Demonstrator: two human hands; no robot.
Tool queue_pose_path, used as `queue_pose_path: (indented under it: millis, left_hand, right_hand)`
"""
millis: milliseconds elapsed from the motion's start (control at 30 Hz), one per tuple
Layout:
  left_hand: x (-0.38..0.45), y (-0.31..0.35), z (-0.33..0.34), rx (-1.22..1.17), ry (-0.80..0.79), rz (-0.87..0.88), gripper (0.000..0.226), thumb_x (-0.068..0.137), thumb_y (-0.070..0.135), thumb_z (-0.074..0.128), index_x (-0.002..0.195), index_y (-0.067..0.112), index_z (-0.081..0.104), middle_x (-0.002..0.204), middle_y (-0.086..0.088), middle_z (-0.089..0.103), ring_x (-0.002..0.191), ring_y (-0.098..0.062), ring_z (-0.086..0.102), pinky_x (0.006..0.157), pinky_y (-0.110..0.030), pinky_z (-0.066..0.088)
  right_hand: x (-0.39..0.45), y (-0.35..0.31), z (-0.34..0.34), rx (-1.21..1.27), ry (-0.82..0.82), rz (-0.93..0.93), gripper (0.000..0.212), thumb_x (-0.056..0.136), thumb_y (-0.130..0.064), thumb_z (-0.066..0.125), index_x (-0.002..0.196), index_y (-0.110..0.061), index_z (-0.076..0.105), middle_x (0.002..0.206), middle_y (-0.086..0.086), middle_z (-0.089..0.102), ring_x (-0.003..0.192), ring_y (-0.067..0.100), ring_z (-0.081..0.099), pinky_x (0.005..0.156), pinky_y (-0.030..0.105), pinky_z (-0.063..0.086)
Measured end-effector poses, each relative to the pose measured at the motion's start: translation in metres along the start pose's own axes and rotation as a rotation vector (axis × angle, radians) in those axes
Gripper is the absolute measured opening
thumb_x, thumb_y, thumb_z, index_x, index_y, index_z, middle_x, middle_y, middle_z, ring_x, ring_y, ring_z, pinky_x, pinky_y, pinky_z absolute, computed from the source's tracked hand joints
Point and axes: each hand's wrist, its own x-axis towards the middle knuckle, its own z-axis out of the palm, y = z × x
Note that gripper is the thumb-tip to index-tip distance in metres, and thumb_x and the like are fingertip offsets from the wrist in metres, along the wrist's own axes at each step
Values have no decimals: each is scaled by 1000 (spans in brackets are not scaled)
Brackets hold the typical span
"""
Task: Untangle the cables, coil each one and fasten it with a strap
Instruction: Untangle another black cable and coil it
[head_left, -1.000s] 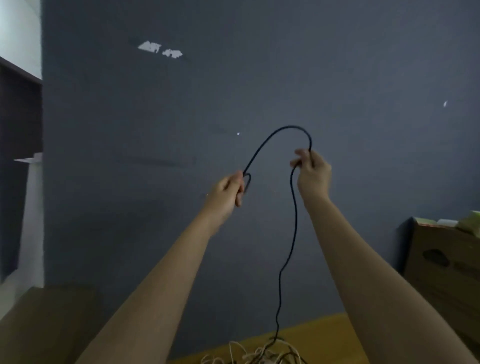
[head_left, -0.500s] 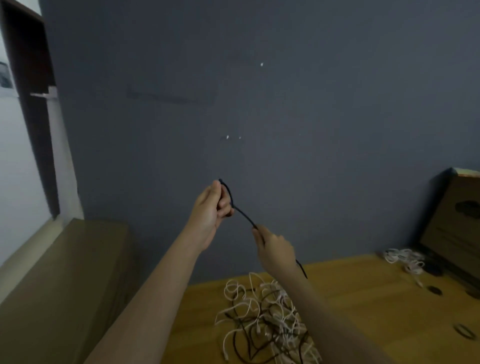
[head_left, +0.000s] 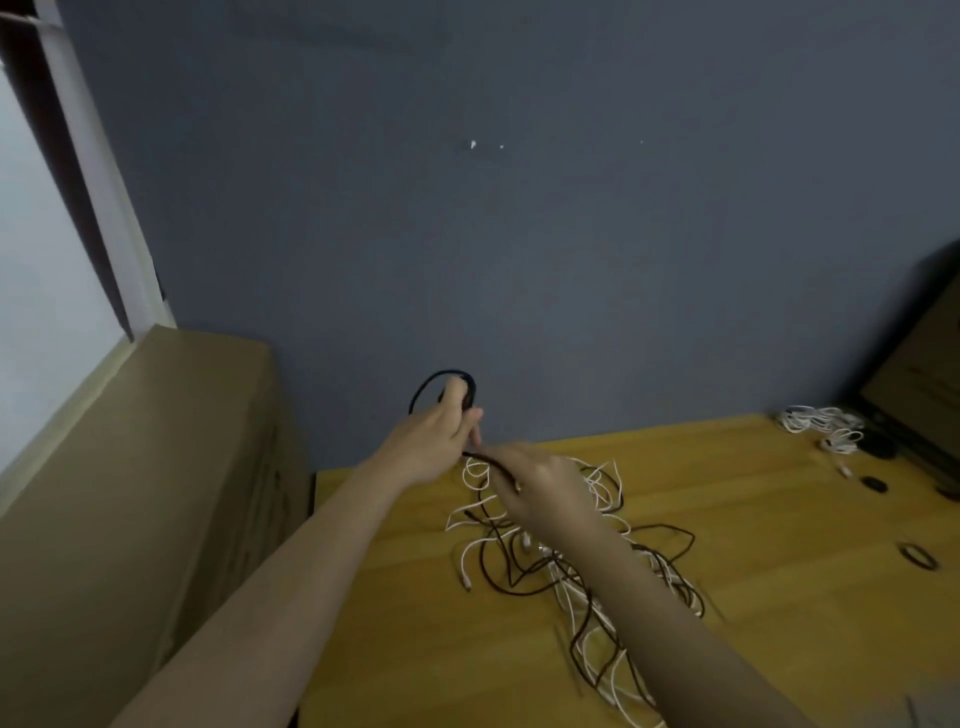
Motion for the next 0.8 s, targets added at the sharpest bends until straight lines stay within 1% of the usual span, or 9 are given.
queue_pose_path:
  millis: [100,167,267,333,400,467,533,667,800]
  left_hand:
    - [-7,-3,12,-1,-71,7,18,103,37,31,96,21,36,80,-4,56,72,-24,56,63,-39,41]
    - [-12,-4,13,-84,-94,3,22,103,36,34,90,21,44,78,-3,54,70,-23,54,61,-35,37]
    - [-20,2,3,-253,-117,-6,39,99,45,36,78,17,52,64,3,46,56,-12,43,56,-25,31]
    - [-23,9,-7,-370,-131,-14,45,88,58,39,69,18,50,55,9,42,47,-5,39,54,-21,31]
    - [-24,14,-12,-447,-179,-32,43,78,60,47,69,18,52,48,12,40,42,-3,37,51,-19,32]
    - [-24,15,-13,-554,-212,-68,38,78,56,51,70,18,52,46,11,36,42,-7,33,51,-22,31]
    - [-25,16,-13,-672,-195,-96,37,85,50,50,66,18,47,46,10,31,43,-8,27,51,-24,29]
    - [-26,24,-14,-825,-119,-108,49,92,47,44,54,21,30,48,5,23,42,-10,21,47,-22,30]
    - [-27,48,-14,-1079,-47,-115,49,94,47,41,56,22,24,47,5,19,41,-10,17,43,-20,26]
  right_hand:
    - [-3,13,-17,70,27,173,22,85,-16,61,104,-18,73,88,-3,72,68,8,61,61,22,50]
    - [-5,25,-28,212,-39,399,22,87,-13,66,106,-21,73,90,-5,71,70,2,60,66,17,48]
    - [-14,40,-40,484,-61,679,8,87,-19,69,94,-20,73,73,-2,67,63,10,61,60,21,49]
    - [-21,43,-44,687,-13,816,14,85,-19,69,90,-6,72,65,8,60,59,13,57,59,21,49]
    - [-28,44,-46,856,-19,929,16,84,-19,69,88,-3,71,58,6,52,51,13,51,52,18,47]
    - [-34,44,-45,865,-95,952,24,81,-29,69,87,-5,71,52,0,45,44,11,41,45,18,38]
    - [-38,45,-46,905,-62,910,33,78,-35,68,91,-4,71,52,-3,39,45,9,32,44,17,29]
    - [-36,45,-50,956,79,838,14,91,-17,59,97,-12,70,55,-11,52,50,2,42,48,13,35]
    - [-33,33,-30,832,53,811,21,98,-23,49,97,-19,70,59,-7,55,53,6,47,49,17,39]
